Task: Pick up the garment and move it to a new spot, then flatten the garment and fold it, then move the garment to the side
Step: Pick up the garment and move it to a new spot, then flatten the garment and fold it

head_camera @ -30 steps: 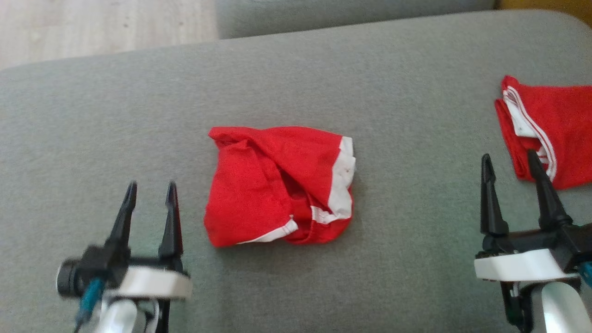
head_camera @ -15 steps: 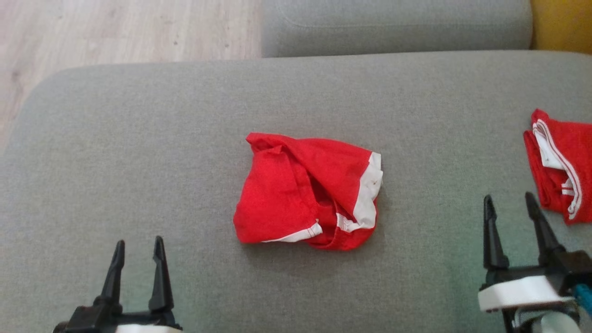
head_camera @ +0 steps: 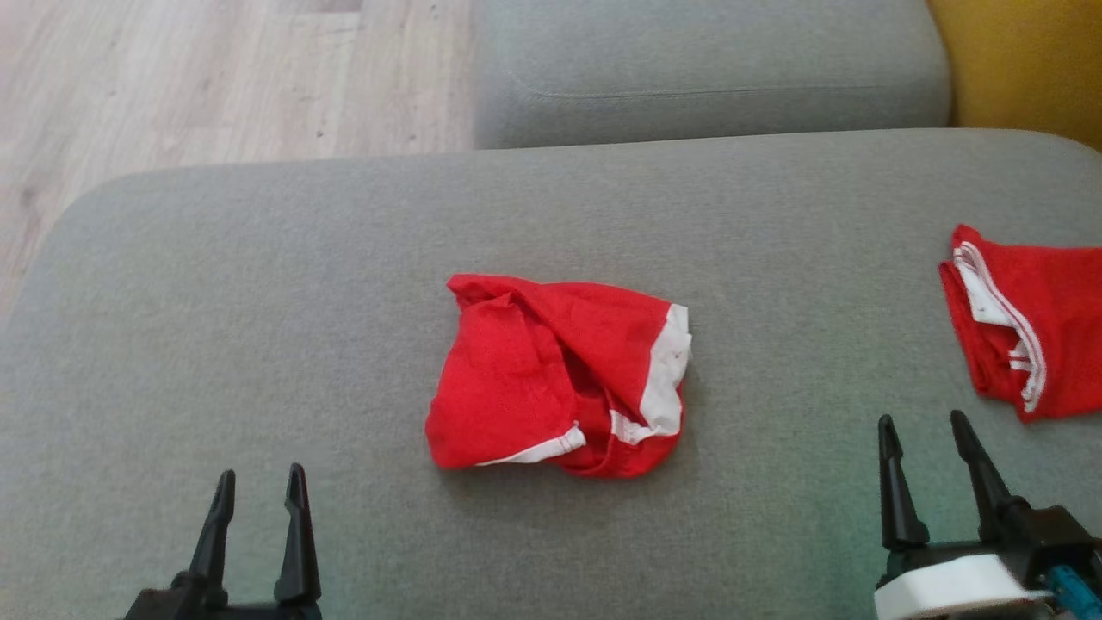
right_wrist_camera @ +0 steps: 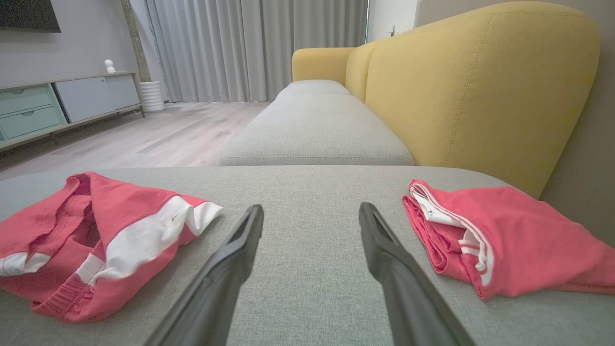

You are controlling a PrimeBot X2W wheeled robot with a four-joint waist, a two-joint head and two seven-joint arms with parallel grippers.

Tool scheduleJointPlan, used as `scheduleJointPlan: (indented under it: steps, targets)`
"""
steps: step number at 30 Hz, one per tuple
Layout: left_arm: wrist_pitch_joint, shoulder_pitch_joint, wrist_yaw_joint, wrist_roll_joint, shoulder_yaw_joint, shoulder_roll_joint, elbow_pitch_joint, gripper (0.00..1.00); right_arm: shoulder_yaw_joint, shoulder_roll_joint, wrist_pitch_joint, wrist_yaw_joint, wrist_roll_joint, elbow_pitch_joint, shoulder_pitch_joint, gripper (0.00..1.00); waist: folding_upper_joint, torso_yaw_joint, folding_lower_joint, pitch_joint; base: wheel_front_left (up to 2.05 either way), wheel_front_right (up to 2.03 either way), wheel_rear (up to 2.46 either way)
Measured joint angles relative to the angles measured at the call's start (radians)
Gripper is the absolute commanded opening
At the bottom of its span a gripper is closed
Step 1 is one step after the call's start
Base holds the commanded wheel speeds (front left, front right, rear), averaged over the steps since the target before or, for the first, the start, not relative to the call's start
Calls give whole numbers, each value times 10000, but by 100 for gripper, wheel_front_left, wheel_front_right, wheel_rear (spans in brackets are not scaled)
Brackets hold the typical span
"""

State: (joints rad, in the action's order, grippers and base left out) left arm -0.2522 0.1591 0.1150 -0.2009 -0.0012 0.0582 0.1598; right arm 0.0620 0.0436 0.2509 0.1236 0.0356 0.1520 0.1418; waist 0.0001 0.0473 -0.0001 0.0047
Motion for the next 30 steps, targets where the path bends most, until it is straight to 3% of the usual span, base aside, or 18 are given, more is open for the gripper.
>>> scheduleJointPlan:
  steps: [25, 30]
  targets:
    - [0, 143, 173, 157, -10, -38, 291, 100, -121, 0, 0, 0, 84, -27, 129, 100, 0, -312, 1, -62, 0, 0, 0]
    - [0, 107, 173, 186, -366, -36, -52, 100, -123, 0, 0, 0, 71, -117, 123, 100, 0, -404, 1, 14, 0, 0, 0]
